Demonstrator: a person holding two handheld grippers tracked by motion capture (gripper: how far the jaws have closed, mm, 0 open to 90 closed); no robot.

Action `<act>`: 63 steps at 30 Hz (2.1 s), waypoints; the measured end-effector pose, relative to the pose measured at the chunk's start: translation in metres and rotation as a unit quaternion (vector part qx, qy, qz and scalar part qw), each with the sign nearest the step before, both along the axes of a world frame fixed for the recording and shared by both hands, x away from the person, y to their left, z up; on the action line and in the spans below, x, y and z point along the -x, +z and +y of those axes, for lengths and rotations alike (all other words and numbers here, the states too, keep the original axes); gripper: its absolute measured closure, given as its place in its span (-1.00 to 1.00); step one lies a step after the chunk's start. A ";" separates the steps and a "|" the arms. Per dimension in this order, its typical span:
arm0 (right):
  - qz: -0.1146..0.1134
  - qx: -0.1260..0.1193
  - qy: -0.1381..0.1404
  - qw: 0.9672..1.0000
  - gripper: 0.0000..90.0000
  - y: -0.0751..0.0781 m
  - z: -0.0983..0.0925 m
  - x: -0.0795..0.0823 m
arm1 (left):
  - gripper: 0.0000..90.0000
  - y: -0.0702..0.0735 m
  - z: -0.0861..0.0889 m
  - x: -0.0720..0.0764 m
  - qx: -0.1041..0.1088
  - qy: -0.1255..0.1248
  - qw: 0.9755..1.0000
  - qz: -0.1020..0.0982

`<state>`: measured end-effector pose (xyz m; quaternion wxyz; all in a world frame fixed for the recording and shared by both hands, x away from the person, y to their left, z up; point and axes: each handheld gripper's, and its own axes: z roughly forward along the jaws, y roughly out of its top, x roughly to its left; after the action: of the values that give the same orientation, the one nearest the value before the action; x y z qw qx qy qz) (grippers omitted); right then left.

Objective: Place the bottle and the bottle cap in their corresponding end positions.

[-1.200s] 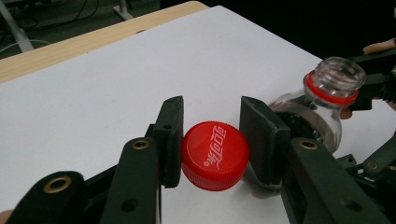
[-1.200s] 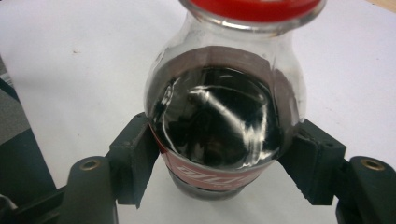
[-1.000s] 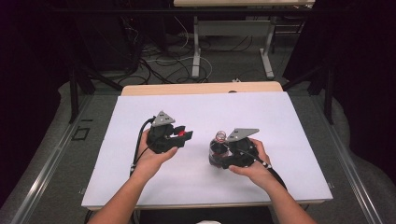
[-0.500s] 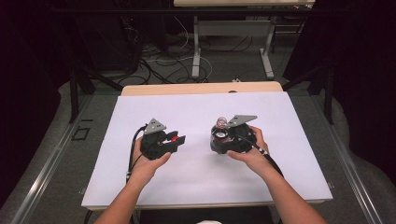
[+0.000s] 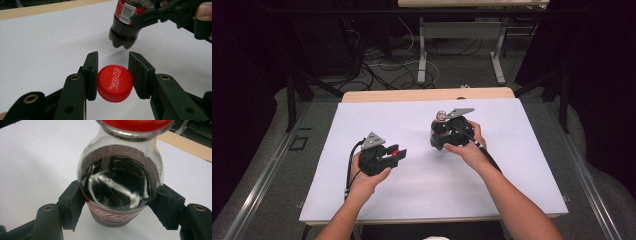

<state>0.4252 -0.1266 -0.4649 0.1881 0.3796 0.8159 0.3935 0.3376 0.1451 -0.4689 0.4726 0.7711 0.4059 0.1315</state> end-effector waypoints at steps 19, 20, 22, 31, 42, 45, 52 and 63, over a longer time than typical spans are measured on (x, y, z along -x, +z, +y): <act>0.023 0.017 -0.019 0.999 -0.31 -0.036 0.027 -0.031 | 0.36 -0.008 0.000 -0.002 -0.001 0.003 1.000 0.007; 0.016 0.011 -0.021 1.000 -0.32 -0.039 0.027 -0.031 | 0.36 -0.009 -0.001 -0.001 0.004 0.007 1.000 0.013; 0.013 0.005 -0.020 1.000 -0.33 -0.041 0.026 -0.030 | 0.36 -0.010 -0.001 -0.002 0.001 0.004 1.000 0.016; 0.015 -0.002 -0.006 1.000 -0.56 -0.049 0.026 -0.030 | 0.36 -0.016 -0.005 -0.003 -0.004 0.002 1.000 0.018; -0.004 0.001 -0.033 0.999 -0.69 -0.055 0.001 -0.002 | 0.36 -0.041 -0.032 -0.006 -0.013 -0.030 0.999 0.033; -0.001 -0.005 -0.037 0.999 -0.79 -0.055 -0.012 0.009 | 0.36 -0.046 -0.039 -0.006 -0.017 -0.039 0.999 0.035; 0.017 0.001 -0.057 0.998 -1.00 -0.061 -0.039 0.026 | 0.36 -0.058 -0.058 -0.006 -0.021 -0.061 0.997 0.042; 0.018 -0.005 -0.093 0.996 -1.00 -0.068 -0.067 0.043 | 0.36 -0.079 -0.089 -0.007 -0.033 -0.083 0.995 0.047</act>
<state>0.3827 -0.1934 -0.5331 0.2073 0.4615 0.7786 0.3713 0.3448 0.0563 -0.5477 0.4367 0.8227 0.3574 0.0689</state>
